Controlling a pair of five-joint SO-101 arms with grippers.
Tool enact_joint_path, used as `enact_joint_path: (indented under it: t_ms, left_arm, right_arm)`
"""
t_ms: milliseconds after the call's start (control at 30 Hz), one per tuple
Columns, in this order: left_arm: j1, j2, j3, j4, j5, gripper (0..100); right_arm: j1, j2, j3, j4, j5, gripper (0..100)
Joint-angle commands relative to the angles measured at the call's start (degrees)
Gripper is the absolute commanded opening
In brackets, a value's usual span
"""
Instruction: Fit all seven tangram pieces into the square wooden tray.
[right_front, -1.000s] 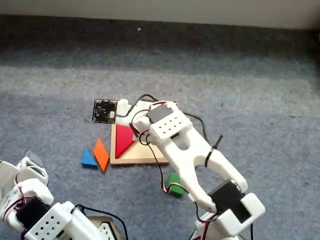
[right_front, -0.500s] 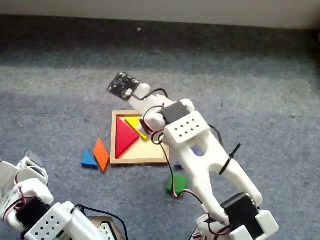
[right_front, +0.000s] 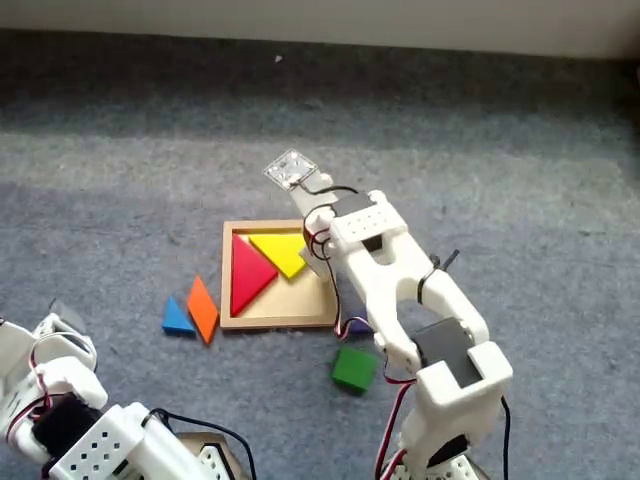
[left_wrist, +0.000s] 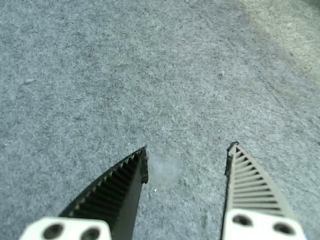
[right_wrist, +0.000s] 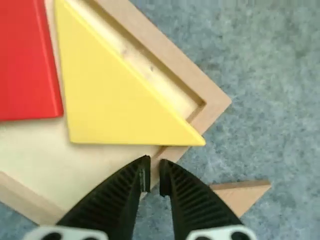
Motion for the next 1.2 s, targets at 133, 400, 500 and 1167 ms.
enact_joint_path:
  t_ms: [133,400,500,1167]
  left_arm:
    - [1.8,-0.5,-0.2,-0.7,0.2,25]
    - [1.8,-0.5,-0.2,-0.6,0.2,25]
    - [1.8,-0.5,-0.2,-0.6,0.2,25]
    - [6.5,-0.5,-0.1,-0.3,-4.7,25]
  right_arm:
    - [-6.0,1.1,-7.1,-1.2,-0.7,4.5]
    - [-6.1,-3.3,-9.4,3.5,-0.7,4.1]
    - [-3.7,-12.8,-8.9,9.5,-0.7,4.1]
    - [10.2,-22.1,4.9,6.5,-20.0,23.6]
